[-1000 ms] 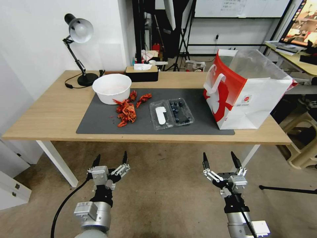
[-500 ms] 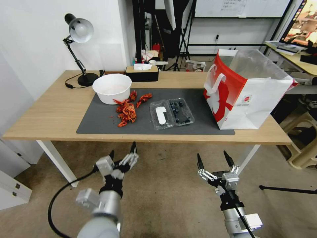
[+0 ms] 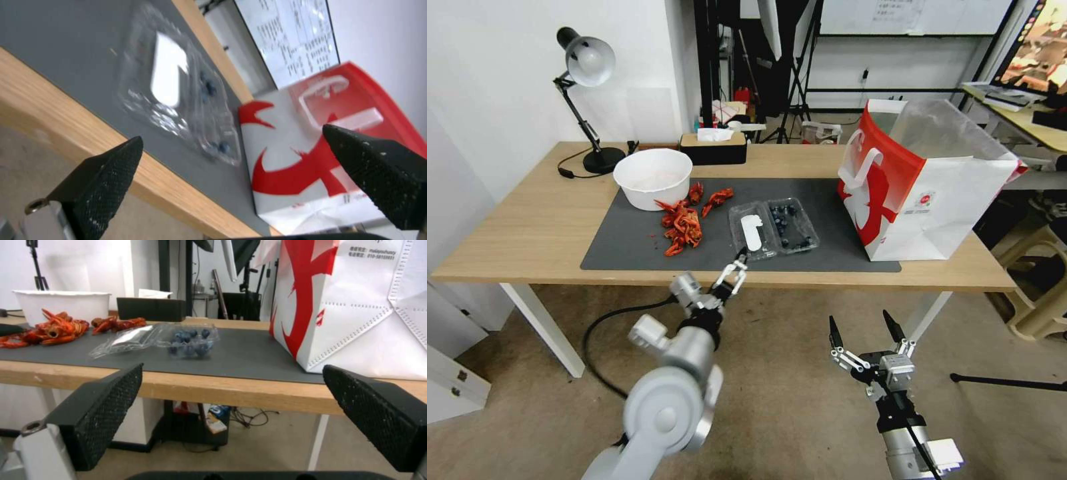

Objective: Close the takeout container lid, then place the container into the takeout bag.

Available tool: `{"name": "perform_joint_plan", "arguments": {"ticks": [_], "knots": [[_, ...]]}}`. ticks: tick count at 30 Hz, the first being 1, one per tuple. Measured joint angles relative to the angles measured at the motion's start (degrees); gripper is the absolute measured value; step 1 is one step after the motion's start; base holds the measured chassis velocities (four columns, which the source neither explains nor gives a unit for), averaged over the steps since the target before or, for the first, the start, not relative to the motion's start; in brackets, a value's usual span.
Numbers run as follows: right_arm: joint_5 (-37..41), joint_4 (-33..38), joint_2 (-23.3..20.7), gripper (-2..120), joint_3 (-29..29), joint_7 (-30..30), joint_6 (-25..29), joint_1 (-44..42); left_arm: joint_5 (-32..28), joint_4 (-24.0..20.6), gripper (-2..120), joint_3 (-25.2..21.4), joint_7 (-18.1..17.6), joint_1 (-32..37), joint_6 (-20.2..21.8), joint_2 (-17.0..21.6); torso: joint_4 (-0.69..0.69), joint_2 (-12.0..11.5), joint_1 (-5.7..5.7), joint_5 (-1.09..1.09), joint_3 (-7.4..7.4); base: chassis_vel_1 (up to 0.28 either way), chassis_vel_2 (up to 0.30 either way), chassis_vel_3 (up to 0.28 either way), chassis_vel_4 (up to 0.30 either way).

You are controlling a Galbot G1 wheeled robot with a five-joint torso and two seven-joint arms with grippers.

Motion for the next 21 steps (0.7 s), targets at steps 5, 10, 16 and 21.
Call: {"name": "perform_joint_plan", "arguments": {"ticks": [5, 10, 16, 21], "knots": [[-0.68, -0.59, 0.85, 100, 0.24, 0.10, 0.12, -0.06, -1.57, 3.62, 100, 2.80, -1.60, -5.55, 0.27, -0.75, 0.00, 0.00, 0.00, 0.00, 0.00, 0.000, 0.000, 0.000, 0.000], [-1.26, -1.09, 1.75, 100, 0.29, 0.16, 0.54, -0.08, -2.93, 6.68, 100, 4.77, -3.19, -10.54, 0.47, -1.43, 0.00, 0.00, 0.00, 0.00, 0.00, 0.000, 0.000, 0.000, 0.000], [-1.44, -1.85, 2.58, 100, 0.32, 0.19, 1.08, 0.13, -3.45, 9.02, 100, 6.40, -4.36, -13.30, 1.09, -2.01, 0.00, 0.00, 0.00, 0.00, 0.00, 0.000, 0.000, 0.000, 0.000], [-1.40, -2.22, 2.91, 100, 0.19, 0.43, 1.15, 0.63, -2.80, 10.72, 100, 7.54, -4.32, -14.48, 1.10, -3.01, 0.01, 0.00, 0.00, 0.00, 0.00, 0.000, 0.000, 0.000, 0.000]]}}
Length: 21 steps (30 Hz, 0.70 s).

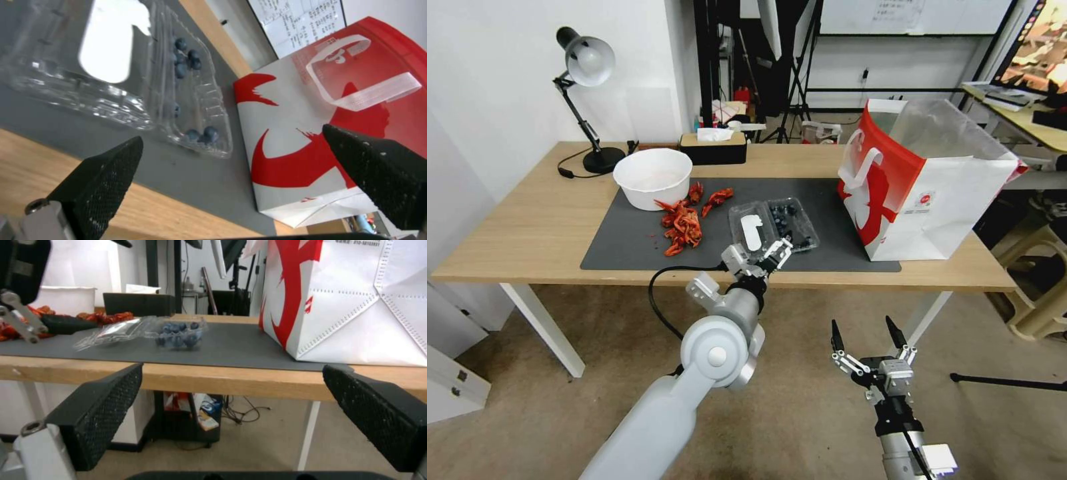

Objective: Close the takeout container lid, then place the container into the takeout bag.

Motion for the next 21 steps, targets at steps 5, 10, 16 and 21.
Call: {"name": "perform_joint_plan", "arguments": {"ticks": [5, 10, 16, 21], "knots": [[0.11, 0.01, -0.38, 100, 0.12, 0.09, -0.08, 0.06, 0.32, 1.76, 100, 0.84, -0.38, -1.18, -0.01, -1.46, 0.00, 0.00, 0.00, 0.00, 0.00, 0.000, 0.000, 0.000, 0.000], [0.22, 0.05, -0.77, 100, 0.54, 0.20, -0.09, -0.13, 0.70, 3.74, 100, 1.63, -0.78, -2.60, -0.05, -2.78, -0.01, 0.00, 0.00, 0.00, 0.00, 0.000, 0.000, 0.000, 0.000], [0.22, -0.20, -0.52, 100, 0.43, 0.24, 0.00, -0.02, 0.89, 5.80, 100, 1.75, -2.47, -4.10, 0.26, -4.57, -0.01, 0.00, 0.00, 0.00, 0.00, 0.000, 0.000, 0.000, 0.000], [0.22, -0.47, -0.56, 100, 0.31, 0.29, 0.03, 0.21, 0.81, 6.78, 100, 2.10, -3.46, -4.63, 0.81, -4.64, 0.00, 0.00, 0.00, 0.00, -0.01, 0.000, 0.000, 0.000, 0.000]]}}
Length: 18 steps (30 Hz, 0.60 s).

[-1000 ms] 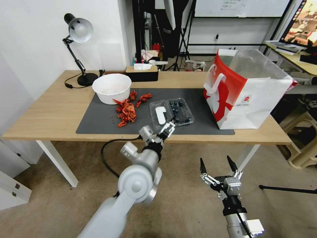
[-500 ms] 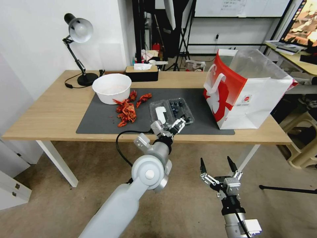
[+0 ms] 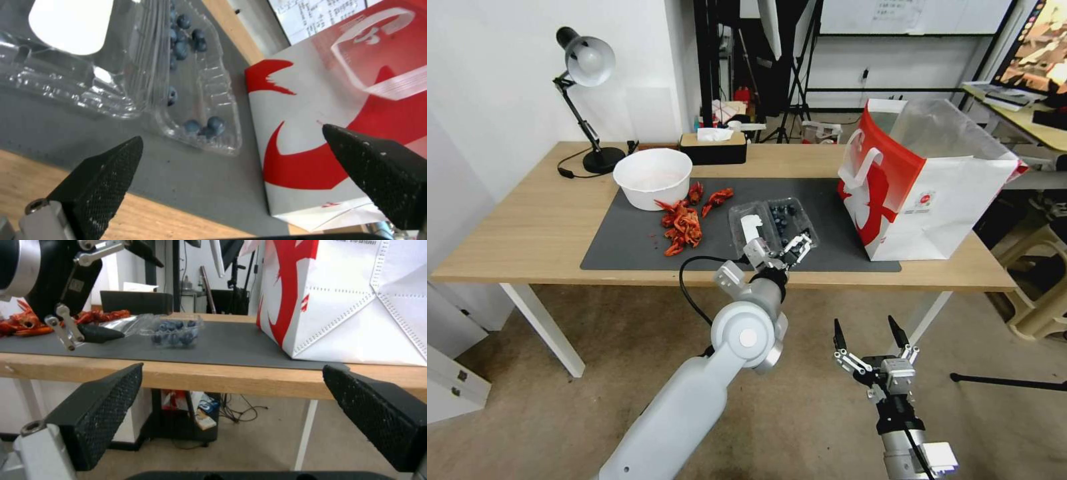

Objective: Close the takeout container lid, then place the container into the takeout bag.

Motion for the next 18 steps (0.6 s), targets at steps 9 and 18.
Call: {"name": "perform_joint_plan", "arguments": {"ticks": [9, 18], "knots": [[0.02, -0.66, -0.11, 100, -0.07, 0.13, 0.45, 0.19, -0.05, 1.46, 100, -0.37, -1.46, -0.95, 0.27, 0.03, 0.00, 0.00, 0.00, 0.00, 0.00, 0.000, 0.000, 0.000, 0.000], [0.00, -0.73, -0.08, 100, -0.23, 0.18, 0.65, 0.20, -0.05, 2.58, 100, -0.98, -2.35, -1.38, 0.85, -0.41, 0.00, 0.00, 0.00, 0.00, 0.00, 0.000, 0.000, 0.000, 0.000]]}}
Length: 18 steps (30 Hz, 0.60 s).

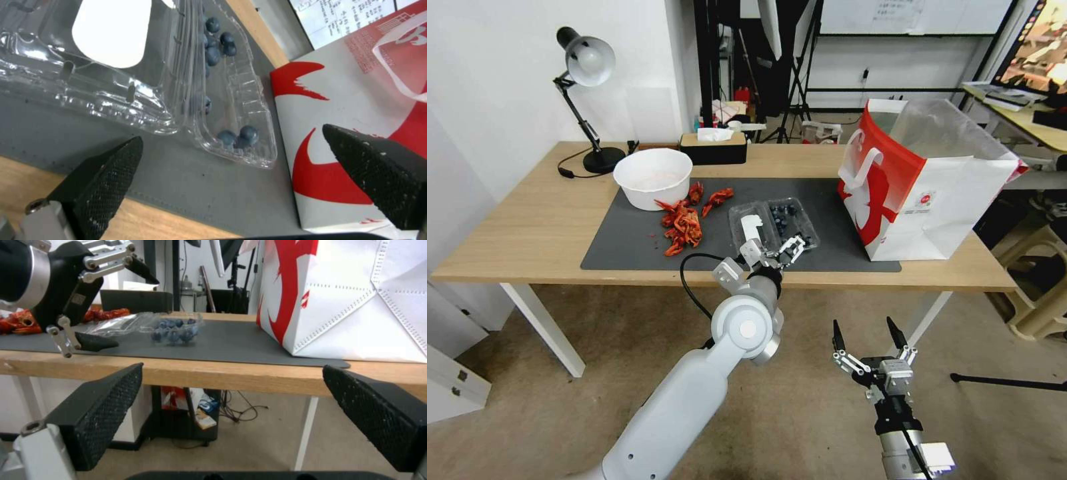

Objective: Close the takeout container lid, then place the container into the takeout bag.

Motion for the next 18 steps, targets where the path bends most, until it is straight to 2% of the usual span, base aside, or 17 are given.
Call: {"name": "perform_joint_plan", "arguments": {"ticks": [18], "knots": [[-0.22, -0.26, 0.25, 100, -0.38, 0.07, 0.32, -0.09, -1.12, 2.57, 100, -1.95, -1.31, -2.20, -0.24, 0.18, -0.01, 0.00, 0.00, 0.00, 0.00, 0.000, 0.000, 0.000, 0.000]]}}
